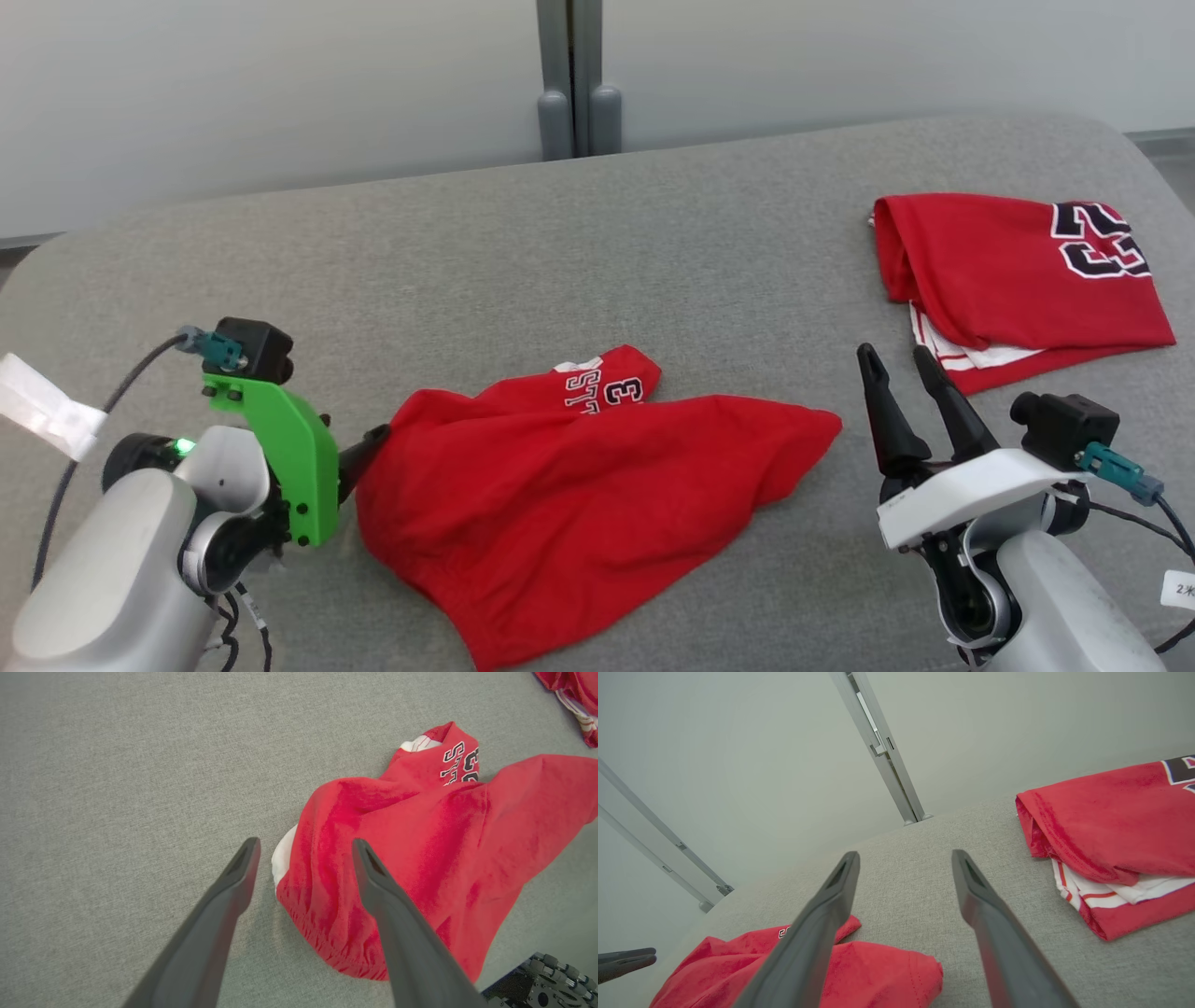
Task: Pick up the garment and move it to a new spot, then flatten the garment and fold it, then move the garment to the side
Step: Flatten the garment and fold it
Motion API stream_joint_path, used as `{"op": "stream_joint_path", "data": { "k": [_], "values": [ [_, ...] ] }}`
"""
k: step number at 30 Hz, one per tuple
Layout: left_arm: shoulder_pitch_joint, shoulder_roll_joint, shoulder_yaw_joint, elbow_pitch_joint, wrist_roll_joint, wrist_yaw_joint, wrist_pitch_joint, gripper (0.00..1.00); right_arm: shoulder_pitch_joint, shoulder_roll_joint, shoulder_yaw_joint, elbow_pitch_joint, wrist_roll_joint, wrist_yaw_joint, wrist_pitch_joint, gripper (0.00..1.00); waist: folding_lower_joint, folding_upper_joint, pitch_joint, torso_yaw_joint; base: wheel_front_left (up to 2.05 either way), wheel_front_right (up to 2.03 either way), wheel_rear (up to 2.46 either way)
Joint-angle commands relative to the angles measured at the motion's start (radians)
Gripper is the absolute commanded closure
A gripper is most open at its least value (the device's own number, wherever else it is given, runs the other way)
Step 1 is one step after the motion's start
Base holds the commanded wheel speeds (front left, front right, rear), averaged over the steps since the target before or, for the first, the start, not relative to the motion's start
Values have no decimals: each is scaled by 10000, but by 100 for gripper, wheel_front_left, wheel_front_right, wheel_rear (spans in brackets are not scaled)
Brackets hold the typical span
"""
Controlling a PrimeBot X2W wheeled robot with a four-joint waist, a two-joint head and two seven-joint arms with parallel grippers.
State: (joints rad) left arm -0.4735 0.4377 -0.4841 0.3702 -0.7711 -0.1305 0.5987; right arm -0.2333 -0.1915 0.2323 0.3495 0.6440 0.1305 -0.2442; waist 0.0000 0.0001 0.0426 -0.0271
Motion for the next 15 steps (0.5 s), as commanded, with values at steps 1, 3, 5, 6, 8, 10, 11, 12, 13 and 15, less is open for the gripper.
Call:
{"op": "stream_joint_path", "data": {
  "k": [1,3,5,6,8,10,11,12,13,15],
  "values": [
    [-207,248,-97,113,-321,-1,185,0,-131,65,67,66,76,1,-83,0,0,-1,600,-806,0,0,0],
    [-282,332,-357,132,-875,-2,560,0,-208,71,37,145,132,1,-143,0,0,-1,744,-1048,0,0,0],
    [-378,595,-562,168,-1277,-2,965,0,-250,74,41,220,122,1,-174,0,0,-1,915,-1241,0,0,0],
    [-427,710,-634,199,-1410,-3,1096,0,-290,85,70,240,100,1,-191,0,0,-1,994,-1316,0,0,0],
    [-456,824,-788,303,-1687,-1,1294,0,-435,130,148,277,63,1,-208,0,0,-1,1153,-1475,0,0,0],
    [-507,887,-918,374,-1943,-3,1341,0,-541,175,165,288,40,2,-204,0,0,-1,1273,-1612,0,0,0],
    [-568,974,-998,398,-2003,-3,1346,35,-570,203,130,252,21,1,-207,0,0,-1,1325,-1675,0,0,0],
    [-622,1045,-1073,423,-2057,-3,1312,67,-588,240,102,218,8,1,-209,0,0,-1,1354,-1711,0,0,0],
    [-664,1097,-1165,456,-2120,-3,1280,100,-589,287,78,184,-29,1,-210,0,0,-1,1377,-1743,0,0,0],
    [-715,1189,-1373,428,-2292,-4,1382,100,-574,329,36,143,-81,1,-212,0,0,-1,1403,-1785,0,0,0]
  ]
}}
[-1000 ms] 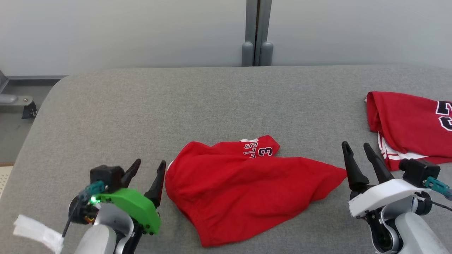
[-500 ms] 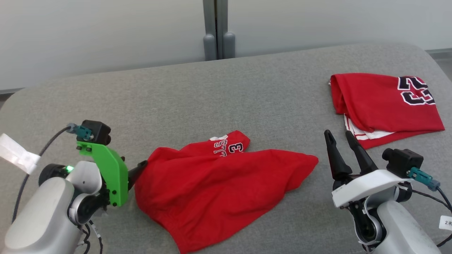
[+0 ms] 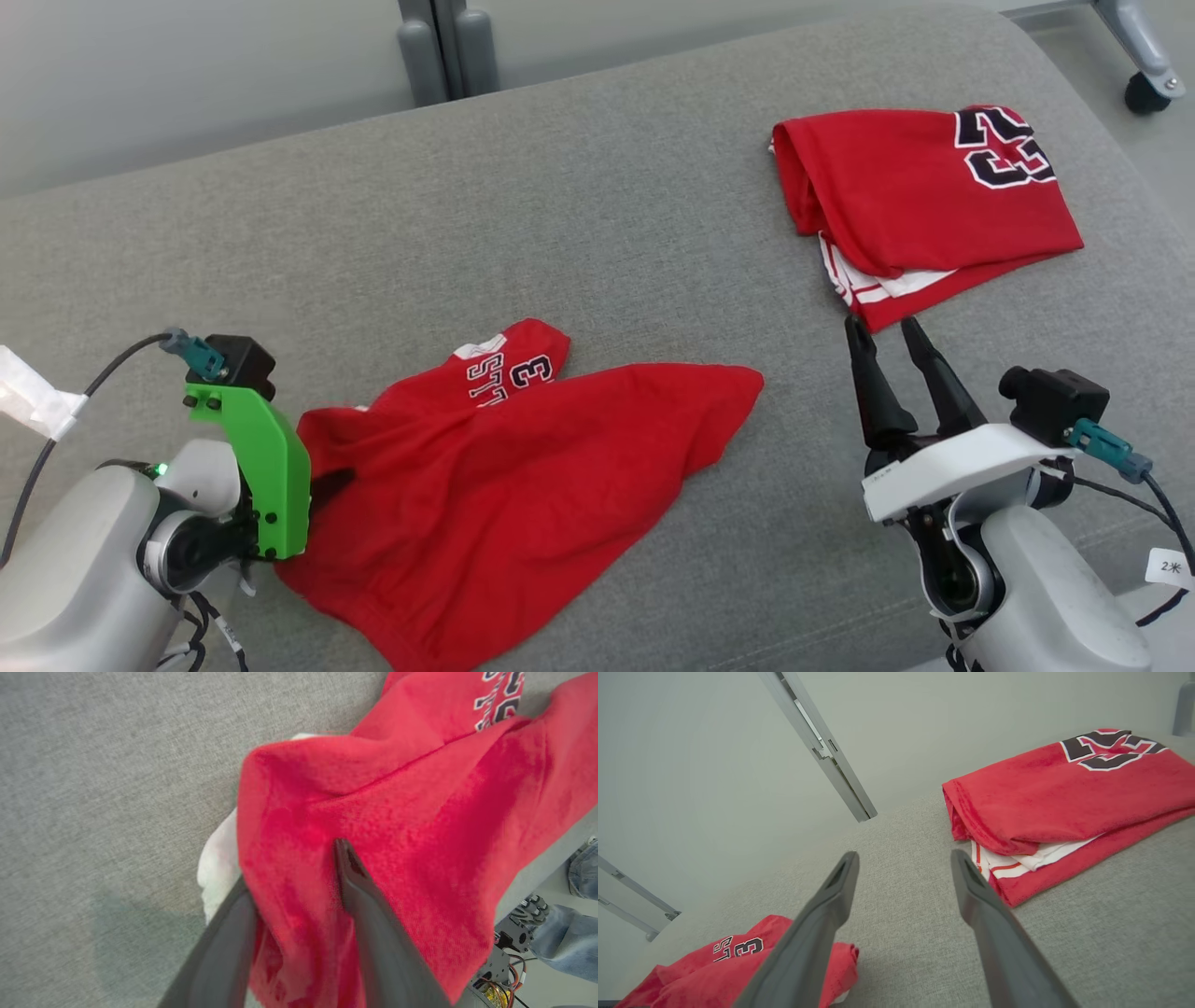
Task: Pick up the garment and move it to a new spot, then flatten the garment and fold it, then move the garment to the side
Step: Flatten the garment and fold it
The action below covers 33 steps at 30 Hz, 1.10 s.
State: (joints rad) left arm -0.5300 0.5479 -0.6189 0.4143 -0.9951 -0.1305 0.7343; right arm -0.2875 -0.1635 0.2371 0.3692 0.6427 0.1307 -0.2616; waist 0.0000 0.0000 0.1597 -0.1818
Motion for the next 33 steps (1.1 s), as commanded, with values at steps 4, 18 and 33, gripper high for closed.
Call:
{"op": "stream_joint_path", "data": {
  "k": [4,18,33],
  "values": [
    [-546,557,-188,-199,-60,-2,-249,100,49,59,-131,-108,-160,-1,-39,0,0,0,242,-285,0,0,0],
    [-2123,1541,62,1426,1144,146,-1917,100,-220,-74,21,-97,-424,-1,-42,0,0,0,672,-429,0,0,0],
    [-2838,909,-220,4272,2146,16,-5383,0,-72,-225,70,179,-470,-1,-39,0,0,0,336,-237,0,0,0]
  ]
}}
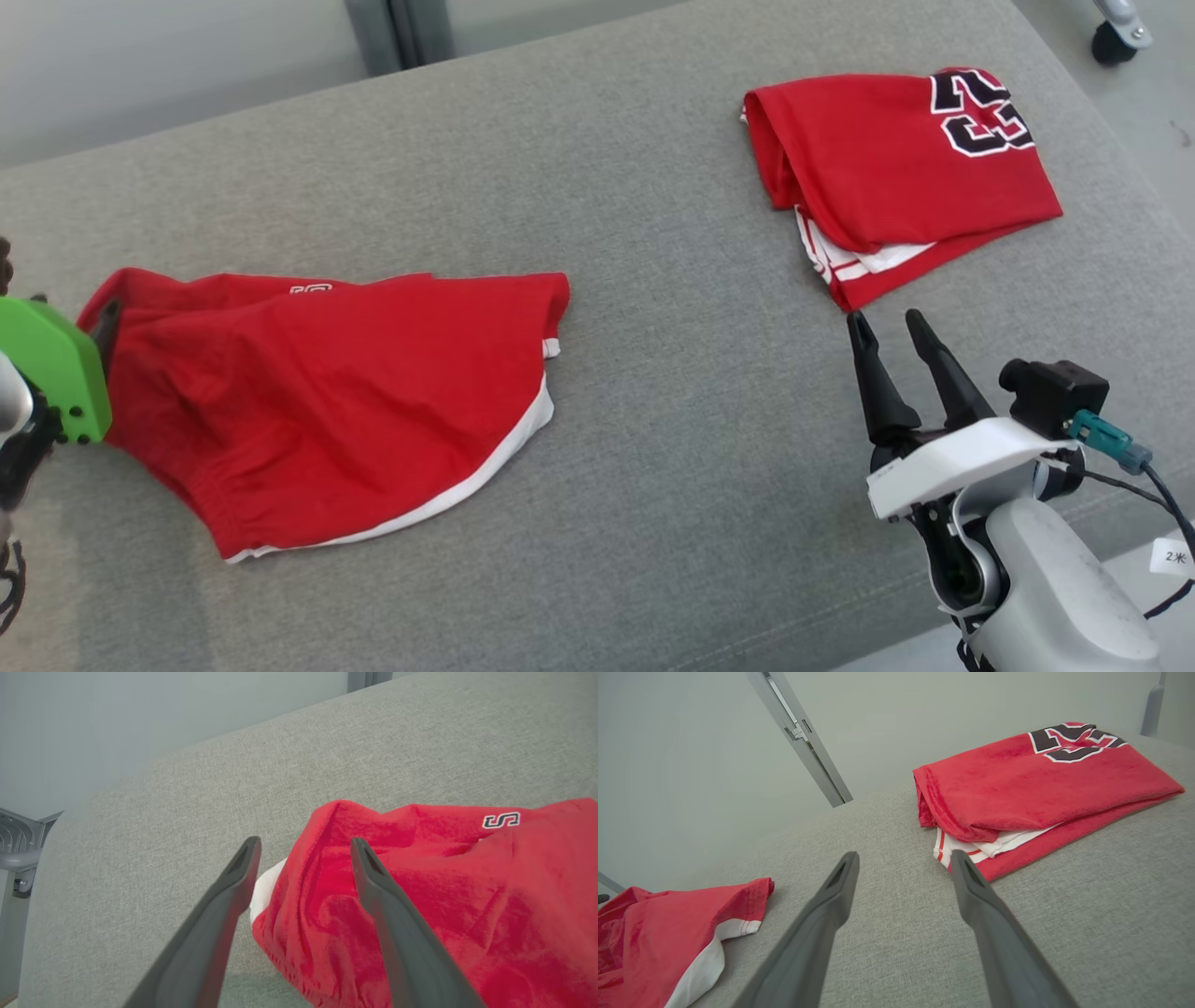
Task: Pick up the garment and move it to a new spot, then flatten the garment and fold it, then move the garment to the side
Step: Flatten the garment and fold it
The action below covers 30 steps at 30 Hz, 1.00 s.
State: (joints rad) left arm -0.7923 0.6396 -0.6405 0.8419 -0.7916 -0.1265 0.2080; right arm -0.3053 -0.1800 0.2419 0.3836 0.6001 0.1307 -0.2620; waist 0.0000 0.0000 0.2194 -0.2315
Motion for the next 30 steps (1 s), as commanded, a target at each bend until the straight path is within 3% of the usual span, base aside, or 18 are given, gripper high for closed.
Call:
{"op": "stream_joint_path", "data": {
  "k": [1,9,15,18,23,30],
  "values": [
    [-260,-58,-66,-8,165,-30,-300,0,136,-77,21,57,-29,-1,-36,0,0,0,-354,354,0,0,0],
    [-22,-396,-164,-853,158,-27,-2266,0,591,-190,166,303,124,-1,-31,0,0,0,-1315,1263,0,0,0],
    [1586,-897,597,-2283,-90,1077,-4469,0,835,-310,434,440,220,-1,-31,0,0,0,-1787,1838,0,0,0],
    [2846,-1129,1187,-3288,0,1725,-4722,0,901,-353,516,407,233,-1,-31,0,0,0,-1896,2044,0,0,0],
    [5155,-1830,2975,-5656,1417,2711,-4709,0,952,-507,589,339,141,-1,-32,0,0,0,-1949,2314,0,0,0],
    [7536,-3296,4684,-7358,3070,2487,-4715,0,1133,-622,534,22,16,-1,-32,0,0,0,-2063,2534,0,0,0]
  ]
}}
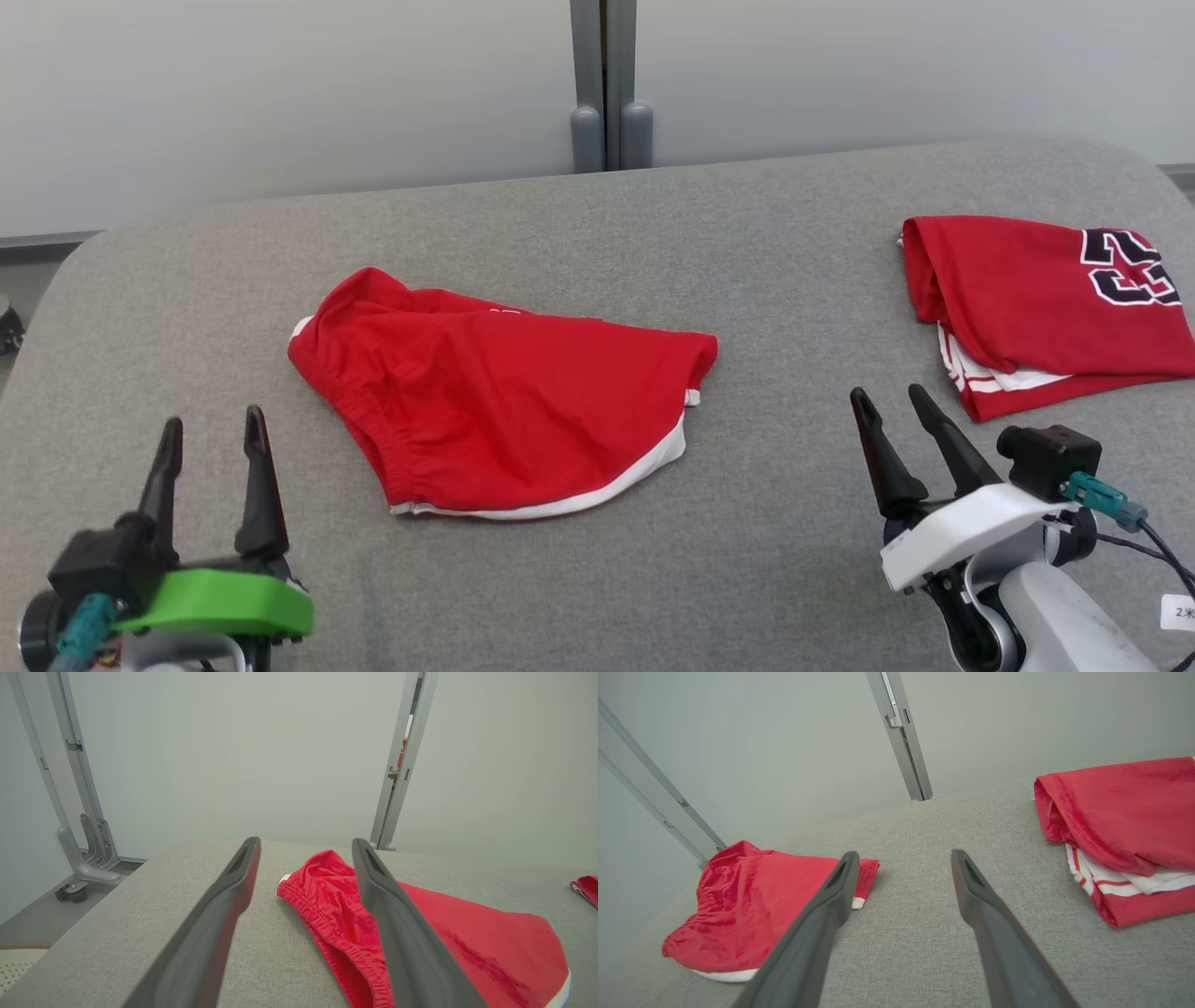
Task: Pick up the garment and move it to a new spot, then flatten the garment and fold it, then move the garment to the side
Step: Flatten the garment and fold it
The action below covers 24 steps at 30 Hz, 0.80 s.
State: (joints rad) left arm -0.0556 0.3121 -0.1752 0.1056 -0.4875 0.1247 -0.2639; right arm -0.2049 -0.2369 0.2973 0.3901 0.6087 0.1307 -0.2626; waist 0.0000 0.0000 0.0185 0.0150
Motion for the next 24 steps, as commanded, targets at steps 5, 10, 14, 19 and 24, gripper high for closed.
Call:
{"op": "stream_joint_path", "data": {
  "k": [5,10,14,19,24],
  "values": [
    [1003,-979,690,-12,721,-685,3,0,414,-80,-307,-381,-327,-1,-26,0,0,0,-47,264,0,0,0],
    [1012,-1539,1036,345,1233,-1305,2,0,573,41,-544,-541,-603,-1,-26,0,0,0,-24,497,0,0,0],
    [770,-1828,1266,569,1571,-1709,2,0,364,151,-230,-443,-543,0,-26,0,0,0,16,711,0,0,0],
    [510,-2086,1392,714,1806,-2061,2,0,-693,-94,775,489,111,-6,184,0,0,0,237,1002,0,0,0],
    [249,-2275,1410,827,1963,-2266,3,0,-1931,-223,1495,2074,598,-4,517,0,0,0,464,1547,0,0,0]
  ]
}}
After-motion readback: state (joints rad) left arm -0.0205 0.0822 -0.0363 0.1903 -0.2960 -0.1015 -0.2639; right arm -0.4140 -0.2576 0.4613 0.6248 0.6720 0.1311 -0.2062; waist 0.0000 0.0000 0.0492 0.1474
